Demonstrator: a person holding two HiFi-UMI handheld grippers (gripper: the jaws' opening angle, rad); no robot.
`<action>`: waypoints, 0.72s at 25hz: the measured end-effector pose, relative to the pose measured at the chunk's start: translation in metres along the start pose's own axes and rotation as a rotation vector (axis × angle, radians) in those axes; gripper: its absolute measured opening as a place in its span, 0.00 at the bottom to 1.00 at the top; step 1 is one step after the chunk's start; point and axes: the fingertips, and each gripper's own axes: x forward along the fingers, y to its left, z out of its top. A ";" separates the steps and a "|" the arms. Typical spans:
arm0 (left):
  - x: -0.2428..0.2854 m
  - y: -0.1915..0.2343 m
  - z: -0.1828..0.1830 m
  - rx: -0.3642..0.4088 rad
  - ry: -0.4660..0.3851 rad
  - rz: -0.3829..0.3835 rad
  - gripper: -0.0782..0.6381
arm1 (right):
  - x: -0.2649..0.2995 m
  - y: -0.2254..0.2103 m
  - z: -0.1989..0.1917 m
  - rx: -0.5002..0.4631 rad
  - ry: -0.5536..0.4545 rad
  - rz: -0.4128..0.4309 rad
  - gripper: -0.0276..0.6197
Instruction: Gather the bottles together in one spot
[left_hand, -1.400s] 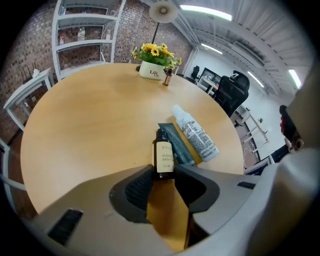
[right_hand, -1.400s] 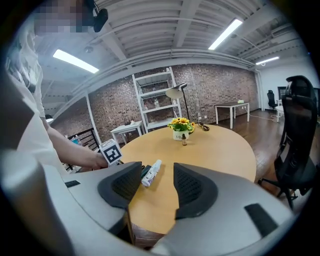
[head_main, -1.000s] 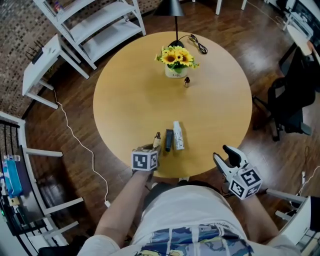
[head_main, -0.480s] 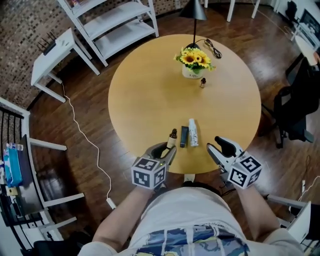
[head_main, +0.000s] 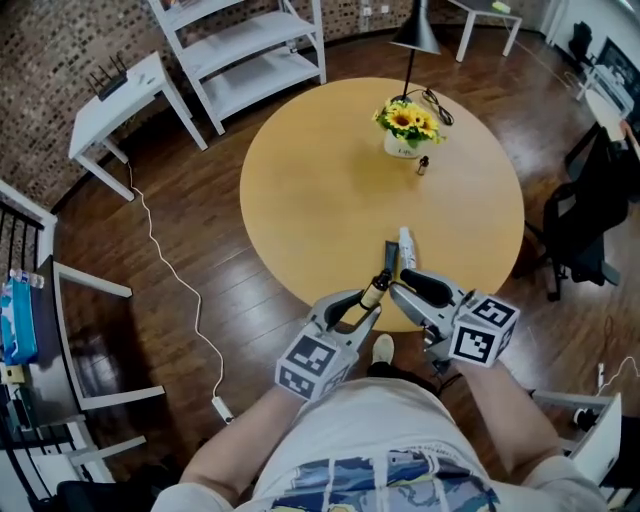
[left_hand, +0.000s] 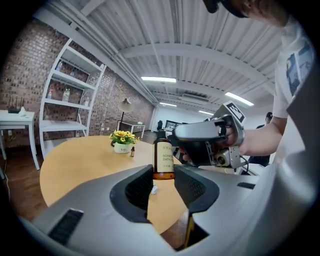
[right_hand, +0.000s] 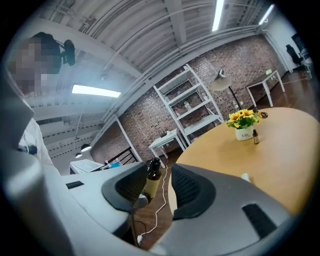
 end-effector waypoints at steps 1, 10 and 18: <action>-0.007 -0.005 -0.001 0.016 -0.008 -0.013 0.29 | 0.002 0.010 -0.004 0.014 -0.001 0.010 0.27; -0.058 -0.034 -0.025 0.063 -0.044 -0.100 0.29 | 0.009 0.070 -0.035 0.091 -0.015 0.031 0.19; -0.082 -0.030 -0.036 0.027 -0.033 -0.107 0.30 | 0.020 0.087 -0.048 0.107 0.006 0.041 0.14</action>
